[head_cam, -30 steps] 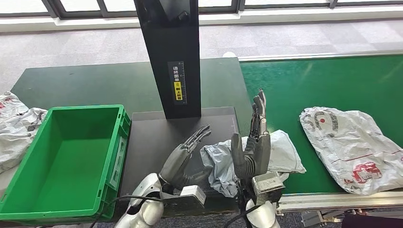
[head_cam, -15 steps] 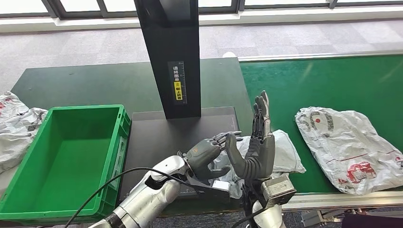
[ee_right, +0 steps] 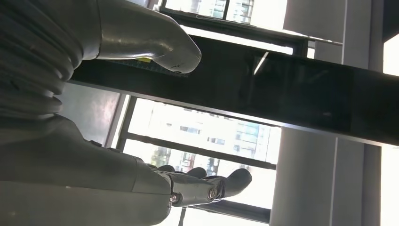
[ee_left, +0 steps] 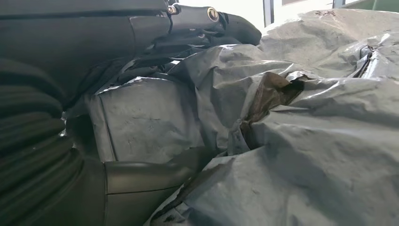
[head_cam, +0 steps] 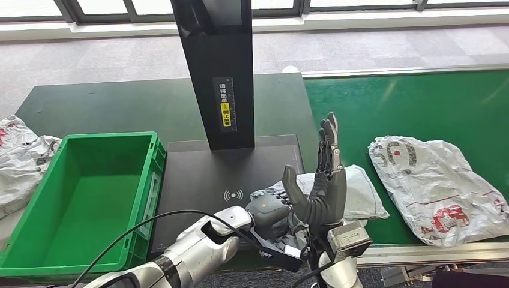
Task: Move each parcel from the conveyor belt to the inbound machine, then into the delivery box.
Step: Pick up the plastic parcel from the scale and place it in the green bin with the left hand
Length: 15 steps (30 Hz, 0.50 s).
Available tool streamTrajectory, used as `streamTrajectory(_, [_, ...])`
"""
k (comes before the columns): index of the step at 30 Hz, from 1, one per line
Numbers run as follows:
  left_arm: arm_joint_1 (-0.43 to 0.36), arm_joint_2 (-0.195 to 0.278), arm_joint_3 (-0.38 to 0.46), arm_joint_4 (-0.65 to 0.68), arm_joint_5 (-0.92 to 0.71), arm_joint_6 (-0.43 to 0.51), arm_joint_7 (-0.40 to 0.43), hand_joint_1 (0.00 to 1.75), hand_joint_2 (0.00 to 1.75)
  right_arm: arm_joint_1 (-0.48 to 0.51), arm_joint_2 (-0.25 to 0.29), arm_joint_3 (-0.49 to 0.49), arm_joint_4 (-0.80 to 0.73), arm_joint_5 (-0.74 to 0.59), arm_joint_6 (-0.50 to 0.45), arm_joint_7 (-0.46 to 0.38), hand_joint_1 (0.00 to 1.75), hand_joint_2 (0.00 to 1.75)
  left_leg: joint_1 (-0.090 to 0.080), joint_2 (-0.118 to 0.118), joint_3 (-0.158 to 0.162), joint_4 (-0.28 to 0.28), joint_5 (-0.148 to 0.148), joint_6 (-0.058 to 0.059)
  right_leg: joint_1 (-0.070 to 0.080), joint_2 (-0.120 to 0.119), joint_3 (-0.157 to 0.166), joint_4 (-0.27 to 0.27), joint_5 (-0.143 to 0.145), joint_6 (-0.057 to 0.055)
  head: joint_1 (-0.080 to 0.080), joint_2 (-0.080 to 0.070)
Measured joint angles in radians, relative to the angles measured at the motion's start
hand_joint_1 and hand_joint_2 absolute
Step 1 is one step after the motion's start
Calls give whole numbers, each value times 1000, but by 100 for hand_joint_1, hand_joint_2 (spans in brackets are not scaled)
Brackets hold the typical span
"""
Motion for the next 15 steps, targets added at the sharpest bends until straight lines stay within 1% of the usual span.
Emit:
streamTrajectory(12, [-22, -9, -19, 47, 0, -3, 0, 0, 175, -4, -3, 11, 7, 1, 1, 0, 0, 175, 0, 0, 1, 0, 1, 1, 0, -1, 2, 0, 0, 0, 0, 0])
streamTrajectory(15, [-25, -10, -20, 55, 0, -14, 0, 130, 175, -5, -3, 12, 9, 3, 4, 0, 0, 175, 0, -1, 1, 0, 1, 1, 0, -1, 3, 0, 0, 0, 0, 0])
